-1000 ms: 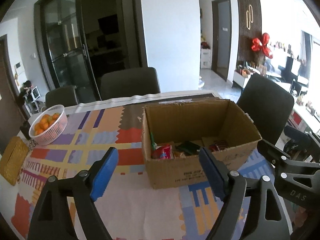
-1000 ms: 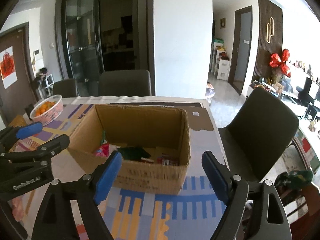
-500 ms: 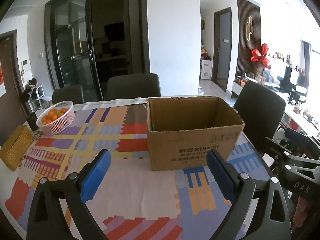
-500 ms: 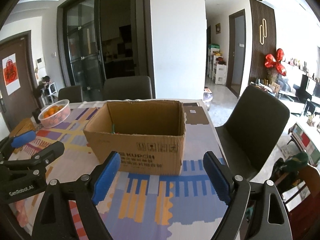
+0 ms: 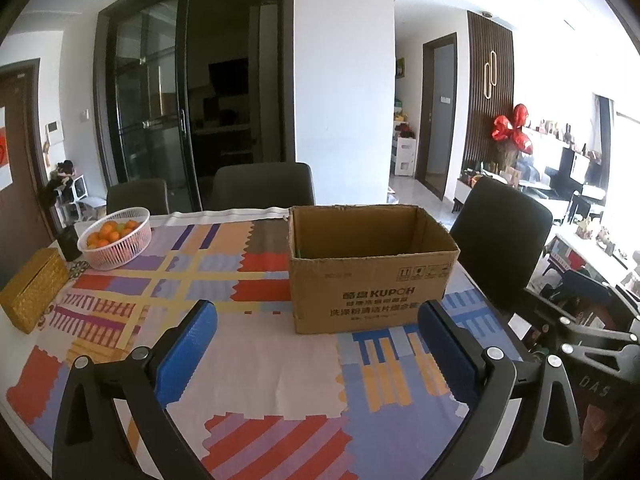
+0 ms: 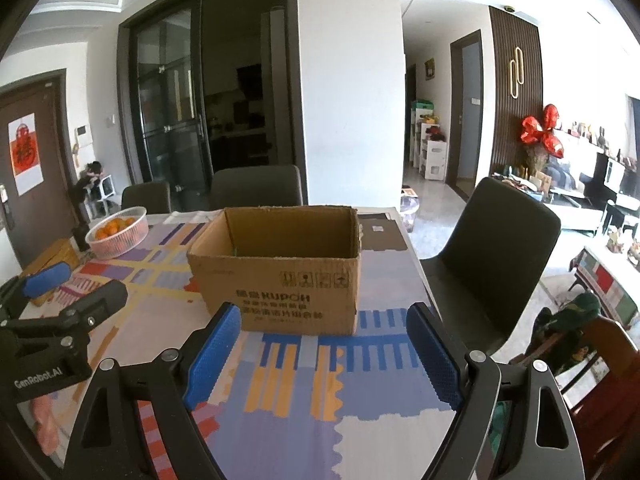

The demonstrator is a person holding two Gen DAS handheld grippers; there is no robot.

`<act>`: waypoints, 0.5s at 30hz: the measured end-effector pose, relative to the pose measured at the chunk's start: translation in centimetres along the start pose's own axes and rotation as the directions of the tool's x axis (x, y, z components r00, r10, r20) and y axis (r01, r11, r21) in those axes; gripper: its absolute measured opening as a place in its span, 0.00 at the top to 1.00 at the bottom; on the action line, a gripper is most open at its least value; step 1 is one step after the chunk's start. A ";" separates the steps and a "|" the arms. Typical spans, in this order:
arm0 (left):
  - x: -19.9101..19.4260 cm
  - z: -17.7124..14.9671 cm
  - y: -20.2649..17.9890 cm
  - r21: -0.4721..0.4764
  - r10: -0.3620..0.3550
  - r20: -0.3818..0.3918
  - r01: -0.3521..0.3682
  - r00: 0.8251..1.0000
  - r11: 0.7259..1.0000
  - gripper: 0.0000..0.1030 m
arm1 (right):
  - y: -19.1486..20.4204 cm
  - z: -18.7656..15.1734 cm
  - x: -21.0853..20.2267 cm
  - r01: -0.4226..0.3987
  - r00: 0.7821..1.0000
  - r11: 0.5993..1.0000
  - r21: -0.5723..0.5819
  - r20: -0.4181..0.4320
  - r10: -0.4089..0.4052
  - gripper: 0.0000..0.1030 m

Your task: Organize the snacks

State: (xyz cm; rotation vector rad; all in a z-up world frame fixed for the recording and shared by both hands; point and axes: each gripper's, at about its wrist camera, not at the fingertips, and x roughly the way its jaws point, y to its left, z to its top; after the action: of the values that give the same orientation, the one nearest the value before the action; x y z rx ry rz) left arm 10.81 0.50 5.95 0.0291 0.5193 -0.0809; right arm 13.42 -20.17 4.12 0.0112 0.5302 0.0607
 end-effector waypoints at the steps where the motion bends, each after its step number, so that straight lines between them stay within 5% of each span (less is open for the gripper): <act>1: -0.2 -0.1 0.1 -0.001 0.003 0.004 -0.003 1.000 1.000 0.01 | 0.1 -0.2 -0.2 -0.001 1.000 1.000 -0.003 0.000 0.001 0.17; 15: -2.0 -0.6 0.2 0.001 0.020 0.015 -0.020 1.000 1.000 0.00 | 0.6 -0.9 -1.8 0.004 1.000 1.000 -0.024 0.016 -0.004 0.17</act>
State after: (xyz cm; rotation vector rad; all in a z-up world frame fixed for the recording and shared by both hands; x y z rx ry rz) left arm 8.85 0.86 6.43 0.0344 0.5039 -0.0621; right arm 11.35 -19.70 4.27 -0.0125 0.5136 0.0633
